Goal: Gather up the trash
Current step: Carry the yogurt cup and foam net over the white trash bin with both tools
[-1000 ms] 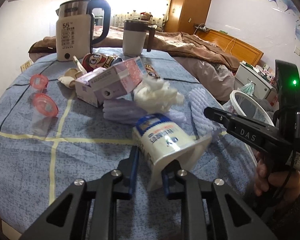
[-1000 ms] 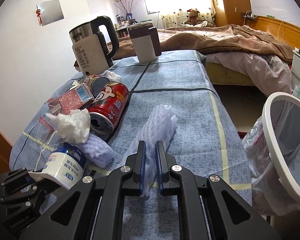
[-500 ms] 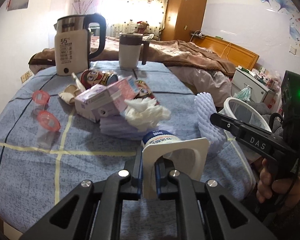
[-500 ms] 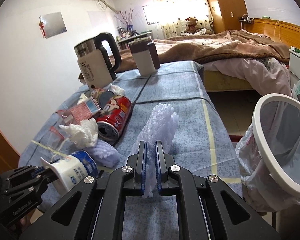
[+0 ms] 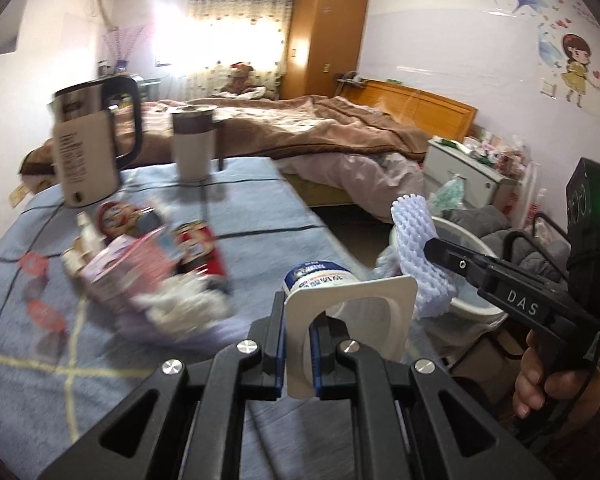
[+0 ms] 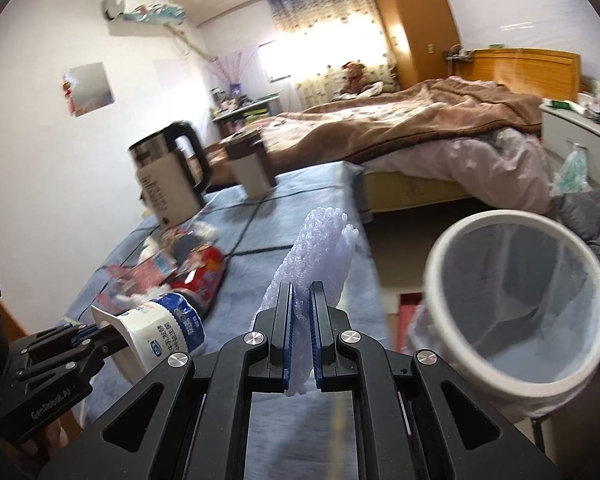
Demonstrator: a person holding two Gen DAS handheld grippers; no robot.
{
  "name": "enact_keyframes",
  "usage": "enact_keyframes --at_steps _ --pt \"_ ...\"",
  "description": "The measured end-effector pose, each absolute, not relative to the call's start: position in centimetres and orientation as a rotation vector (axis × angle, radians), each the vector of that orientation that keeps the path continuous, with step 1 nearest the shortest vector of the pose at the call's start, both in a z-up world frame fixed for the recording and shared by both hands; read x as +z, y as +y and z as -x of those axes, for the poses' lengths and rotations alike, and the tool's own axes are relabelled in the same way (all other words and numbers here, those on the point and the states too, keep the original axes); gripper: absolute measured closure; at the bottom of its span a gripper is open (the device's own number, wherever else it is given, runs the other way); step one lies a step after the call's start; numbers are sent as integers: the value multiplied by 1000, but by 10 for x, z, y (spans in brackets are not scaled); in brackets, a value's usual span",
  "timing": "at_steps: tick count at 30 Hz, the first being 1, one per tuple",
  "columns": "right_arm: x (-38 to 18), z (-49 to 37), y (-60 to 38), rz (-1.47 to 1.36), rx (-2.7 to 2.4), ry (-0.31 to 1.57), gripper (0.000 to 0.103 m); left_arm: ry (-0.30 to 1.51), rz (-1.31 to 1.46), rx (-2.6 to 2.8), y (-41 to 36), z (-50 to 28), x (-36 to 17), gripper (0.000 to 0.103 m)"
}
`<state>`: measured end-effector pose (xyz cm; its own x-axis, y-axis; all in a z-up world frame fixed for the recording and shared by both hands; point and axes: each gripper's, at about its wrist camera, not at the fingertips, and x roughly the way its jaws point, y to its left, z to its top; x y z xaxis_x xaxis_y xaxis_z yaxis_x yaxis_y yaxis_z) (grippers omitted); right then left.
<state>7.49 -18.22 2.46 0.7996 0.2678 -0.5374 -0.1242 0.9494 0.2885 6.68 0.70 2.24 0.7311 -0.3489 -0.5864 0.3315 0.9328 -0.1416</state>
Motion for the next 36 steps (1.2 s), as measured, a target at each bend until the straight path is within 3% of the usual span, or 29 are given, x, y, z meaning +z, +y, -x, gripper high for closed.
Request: enact_keyframes --at_steps 13,31,33,36 --pt "30 -70 -286 -282 1 615 95 638 -3 -596 -108 -105 31 93" --pt "-23 -94 -355 -245 -130 778 94 778 -64 -663 -199 -141 -7 91" --pt "-26 -97 -356 -233 -140 794 92 787 -71 -661 -204 -143 -9 87" --pt "-30 -100 -356 -225 -137 815 88 799 -61 -665 -204 -145 -12 55"
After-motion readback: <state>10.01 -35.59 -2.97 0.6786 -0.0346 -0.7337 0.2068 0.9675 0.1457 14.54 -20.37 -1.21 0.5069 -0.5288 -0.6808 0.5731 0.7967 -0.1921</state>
